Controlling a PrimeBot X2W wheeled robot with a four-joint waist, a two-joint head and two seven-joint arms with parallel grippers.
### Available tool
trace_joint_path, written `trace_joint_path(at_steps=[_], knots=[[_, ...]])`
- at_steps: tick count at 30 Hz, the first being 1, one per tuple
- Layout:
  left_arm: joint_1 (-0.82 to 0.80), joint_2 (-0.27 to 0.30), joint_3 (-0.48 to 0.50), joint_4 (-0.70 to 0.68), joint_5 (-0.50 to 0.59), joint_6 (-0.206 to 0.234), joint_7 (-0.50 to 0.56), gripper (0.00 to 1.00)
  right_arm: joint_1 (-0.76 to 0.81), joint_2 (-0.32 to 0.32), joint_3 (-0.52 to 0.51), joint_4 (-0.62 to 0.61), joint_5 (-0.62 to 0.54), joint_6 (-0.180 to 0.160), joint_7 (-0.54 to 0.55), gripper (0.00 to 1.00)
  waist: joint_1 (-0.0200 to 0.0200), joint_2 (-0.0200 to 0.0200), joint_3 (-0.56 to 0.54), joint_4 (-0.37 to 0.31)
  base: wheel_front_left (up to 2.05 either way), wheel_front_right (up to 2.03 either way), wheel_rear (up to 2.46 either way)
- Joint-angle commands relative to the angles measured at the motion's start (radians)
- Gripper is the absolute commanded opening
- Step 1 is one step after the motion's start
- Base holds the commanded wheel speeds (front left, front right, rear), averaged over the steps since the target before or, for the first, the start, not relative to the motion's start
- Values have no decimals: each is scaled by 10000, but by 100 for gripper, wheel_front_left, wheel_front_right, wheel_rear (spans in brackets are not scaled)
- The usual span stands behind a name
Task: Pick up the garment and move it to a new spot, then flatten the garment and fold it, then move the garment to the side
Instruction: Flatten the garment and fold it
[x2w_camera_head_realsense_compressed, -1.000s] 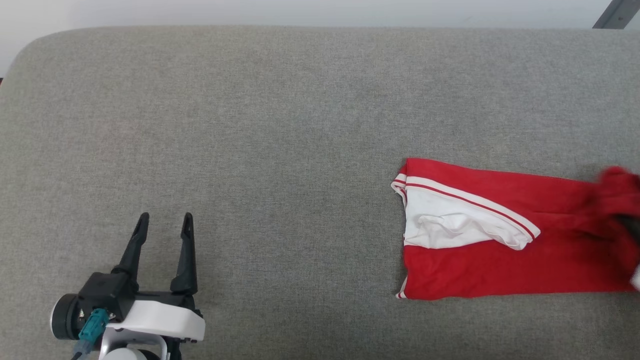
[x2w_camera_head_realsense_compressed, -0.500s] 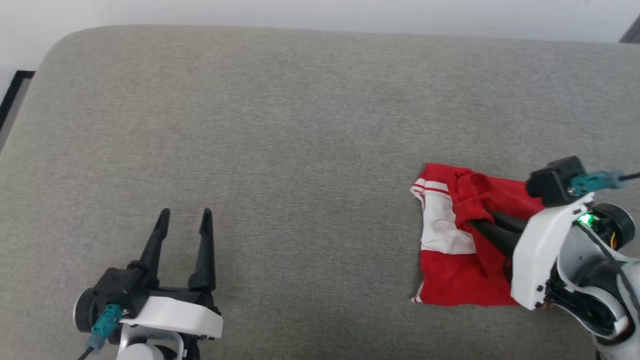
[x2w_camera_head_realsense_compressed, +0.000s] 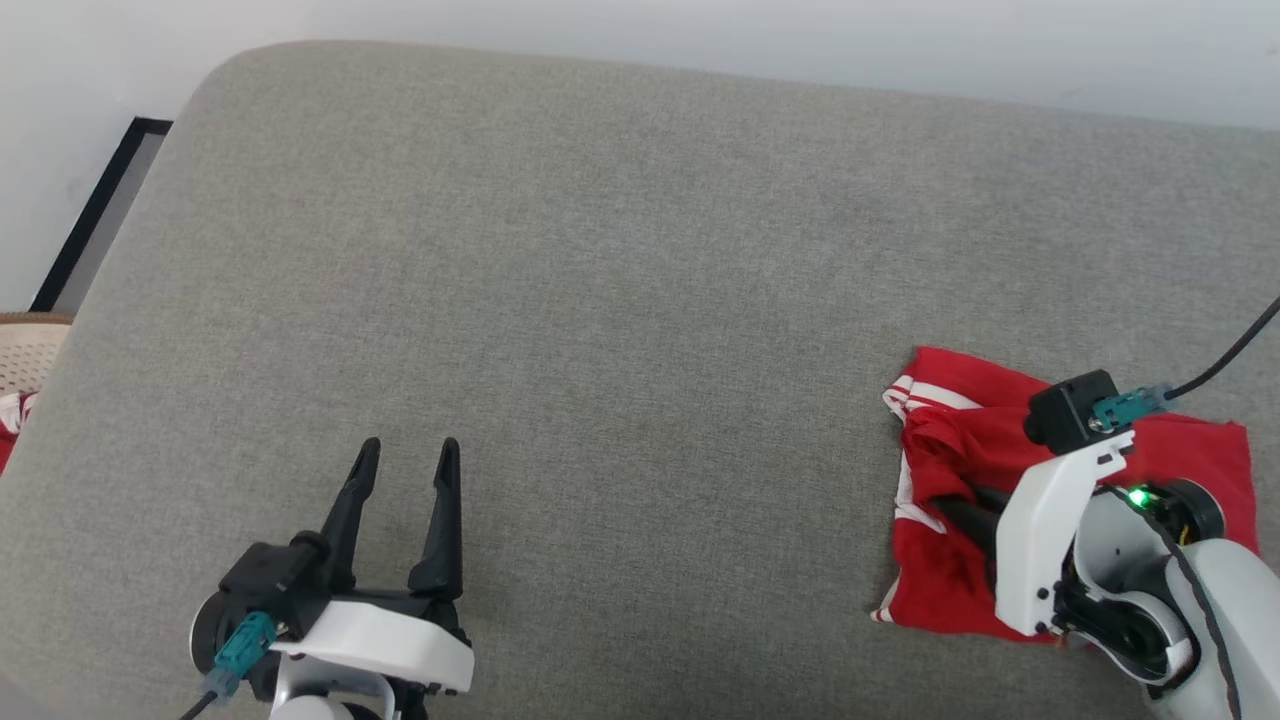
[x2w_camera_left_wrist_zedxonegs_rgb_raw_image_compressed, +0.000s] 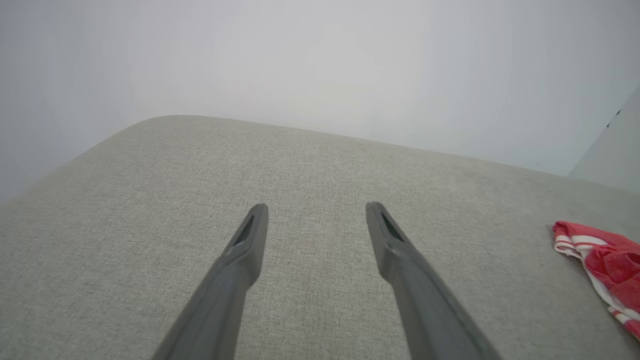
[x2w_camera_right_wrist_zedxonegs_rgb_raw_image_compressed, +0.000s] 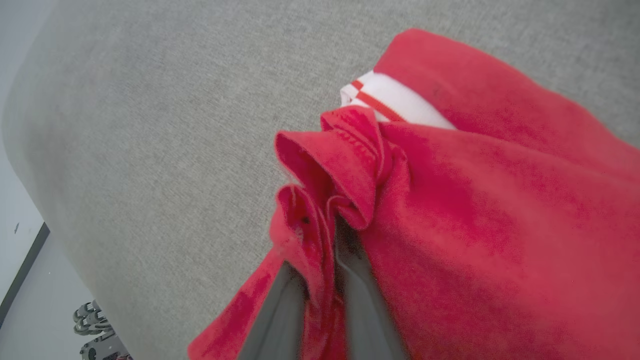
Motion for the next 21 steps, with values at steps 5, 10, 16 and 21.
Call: trace_joint_path(at_steps=[5,10,16,21], knots=[[188,5,53,99,-140,-21,-50,100,-366,12,178,-33,246,-1,-506,100,0,-1,-244,-249,0,0,0],[349,108,89,135,-224,-22,-50,100,-332,-323,-31,-195,563,-2,-751,100,0,-1,-512,-660,0,0,0],[329,201,1,318,-398,-22,-50,100,16,-1015,-234,112,497,-1,-1836,100,0,-1,-723,-1118,0,0,0],[288,296,-47,517,-591,-22,-50,100,123,-1184,-310,945,563,-1,-3544,100,0,-1,-880,-1515,0,0,0]])
